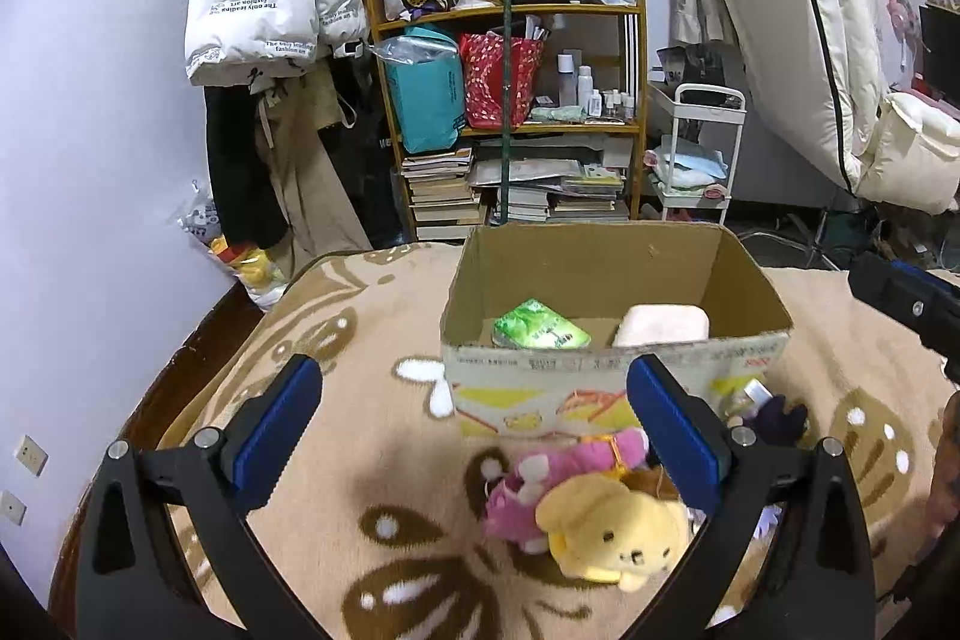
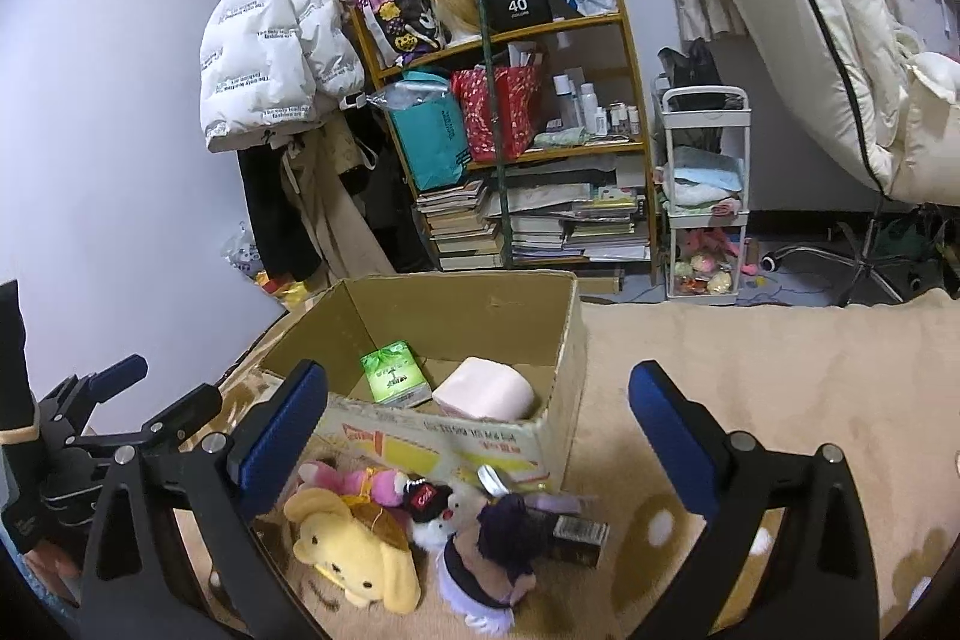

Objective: Organize soft objects
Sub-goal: 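Open both tools to release items in the box and withdraw, then lower left tool onto yellow dog plush while right tool reaches witch doll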

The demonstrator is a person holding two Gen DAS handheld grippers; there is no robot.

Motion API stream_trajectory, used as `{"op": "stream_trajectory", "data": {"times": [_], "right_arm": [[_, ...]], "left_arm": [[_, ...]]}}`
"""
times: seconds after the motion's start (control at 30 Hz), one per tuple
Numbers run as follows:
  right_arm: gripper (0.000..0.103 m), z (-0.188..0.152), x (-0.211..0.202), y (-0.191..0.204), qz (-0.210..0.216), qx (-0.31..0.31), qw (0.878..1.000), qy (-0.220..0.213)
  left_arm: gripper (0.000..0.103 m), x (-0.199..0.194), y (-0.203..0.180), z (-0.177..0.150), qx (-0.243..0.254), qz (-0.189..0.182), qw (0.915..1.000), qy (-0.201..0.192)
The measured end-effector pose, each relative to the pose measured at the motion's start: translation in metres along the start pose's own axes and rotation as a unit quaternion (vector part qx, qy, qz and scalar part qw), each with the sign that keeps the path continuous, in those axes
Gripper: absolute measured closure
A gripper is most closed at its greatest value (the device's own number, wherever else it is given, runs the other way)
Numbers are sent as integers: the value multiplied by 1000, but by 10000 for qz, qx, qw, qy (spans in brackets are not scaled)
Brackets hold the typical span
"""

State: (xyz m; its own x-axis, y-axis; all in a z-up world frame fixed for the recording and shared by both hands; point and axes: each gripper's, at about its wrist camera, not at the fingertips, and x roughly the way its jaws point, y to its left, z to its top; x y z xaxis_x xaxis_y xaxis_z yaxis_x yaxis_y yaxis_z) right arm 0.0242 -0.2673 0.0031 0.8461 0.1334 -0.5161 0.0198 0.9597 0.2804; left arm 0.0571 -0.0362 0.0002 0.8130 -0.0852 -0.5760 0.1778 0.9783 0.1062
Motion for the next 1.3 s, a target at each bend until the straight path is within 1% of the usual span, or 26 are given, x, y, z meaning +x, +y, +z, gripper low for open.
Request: {"op": "stream_trajectory", "data": {"times": [0.17,0.4,0.57,0.67,1.03,1.3], "right_arm": [[0,-3,-13,1,-128,-17,9999,-11],[0,-12,-23,1,-191,-33,9997,125],[0,-22,-25,-1,-243,-1,9994,246],[0,-27,-24,0,-356,-9,9990,288],[0,-35,-4,-7,-344,76,9975,618],[0,-38,11,-7,-425,65,9956,837]], "left_arm": [[2,-16,-1,-8,33,24,10000,-81],[2,-28,-5,-22,23,-33,9999,92],[2,-32,-10,-30,142,-13,9997,200],[2,-29,-13,-34,141,-47,9994,312],[2,-10,-18,-40,146,-76,9981,588],[2,7,-28,-40,253,-116,9969,735]]}}
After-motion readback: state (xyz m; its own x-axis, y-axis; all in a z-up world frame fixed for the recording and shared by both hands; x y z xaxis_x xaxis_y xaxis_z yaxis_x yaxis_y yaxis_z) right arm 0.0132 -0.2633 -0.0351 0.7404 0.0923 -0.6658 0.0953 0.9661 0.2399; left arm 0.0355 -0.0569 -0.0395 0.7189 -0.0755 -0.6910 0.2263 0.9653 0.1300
